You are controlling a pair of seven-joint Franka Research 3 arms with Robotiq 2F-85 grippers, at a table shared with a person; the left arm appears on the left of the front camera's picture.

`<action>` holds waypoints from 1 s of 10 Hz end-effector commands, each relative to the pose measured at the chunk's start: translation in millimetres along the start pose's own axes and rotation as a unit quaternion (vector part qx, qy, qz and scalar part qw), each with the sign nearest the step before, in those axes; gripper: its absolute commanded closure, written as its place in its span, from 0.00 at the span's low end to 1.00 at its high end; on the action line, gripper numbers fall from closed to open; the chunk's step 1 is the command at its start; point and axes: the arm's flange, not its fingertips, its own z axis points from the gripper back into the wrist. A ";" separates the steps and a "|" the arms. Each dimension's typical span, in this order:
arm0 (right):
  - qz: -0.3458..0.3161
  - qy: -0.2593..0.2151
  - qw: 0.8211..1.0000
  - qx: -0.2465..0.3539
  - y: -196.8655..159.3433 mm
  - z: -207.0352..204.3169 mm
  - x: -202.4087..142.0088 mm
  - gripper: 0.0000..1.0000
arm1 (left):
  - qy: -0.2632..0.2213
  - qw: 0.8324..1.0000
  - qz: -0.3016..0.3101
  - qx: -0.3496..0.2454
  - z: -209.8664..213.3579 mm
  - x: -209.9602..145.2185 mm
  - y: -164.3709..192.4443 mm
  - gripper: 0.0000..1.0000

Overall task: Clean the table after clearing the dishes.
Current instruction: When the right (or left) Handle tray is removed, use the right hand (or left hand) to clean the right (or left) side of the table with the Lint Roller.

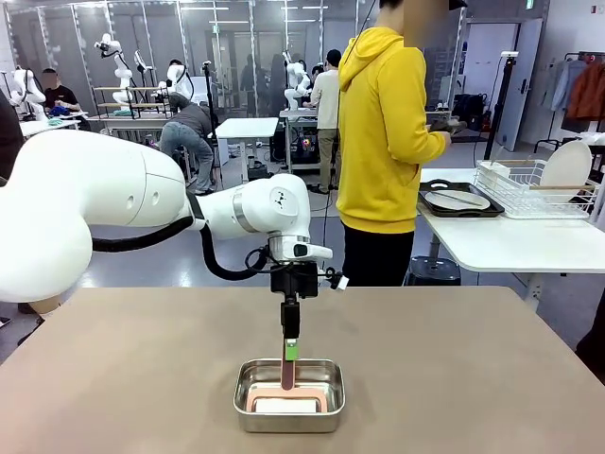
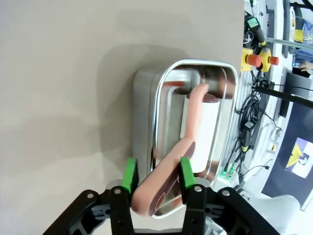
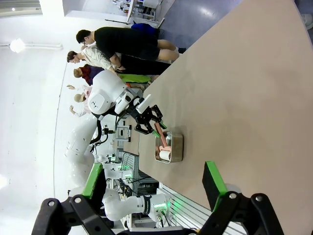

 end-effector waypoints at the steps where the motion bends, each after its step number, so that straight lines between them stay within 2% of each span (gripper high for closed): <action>1: 0.002 -0.004 1.000 0.009 2.7 -1.0 -1.3 0.00 | 0.011 1.000 0.011 -0.004 8.1 -1.6 -3.5 0.96; 2: 0.002 -0.004 1.000 0.009 2.7 -1.0 -1.3 0.00 | 0.009 1.000 0.011 -0.005 9.2 -1.3 -4.6 1.00; 5: 0.002 -0.004 1.000 0.009 2.7 -1.0 -1.3 0.00 | 0.009 0.999 0.032 -0.011 16.9 -1.6 -11.1 1.00; 6: 0.002 -0.004 1.000 0.009 2.7 -1.0 -1.3 0.00 | 0.008 0.999 0.052 0.004 27.5 -3.8 -22.3 0.88; 8: 0.002 -0.004 1.000 0.009 2.7 -1.0 -1.3 0.00 | 0.013 0.994 0.098 0.041 58.8 -15.5 -60.3 0.88; 10: 0.002 -0.004 1.000 0.009 2.7 -1.0 -1.3 0.00 | -0.020 0.989 0.131 0.062 87.8 -29.9 -102.5 0.88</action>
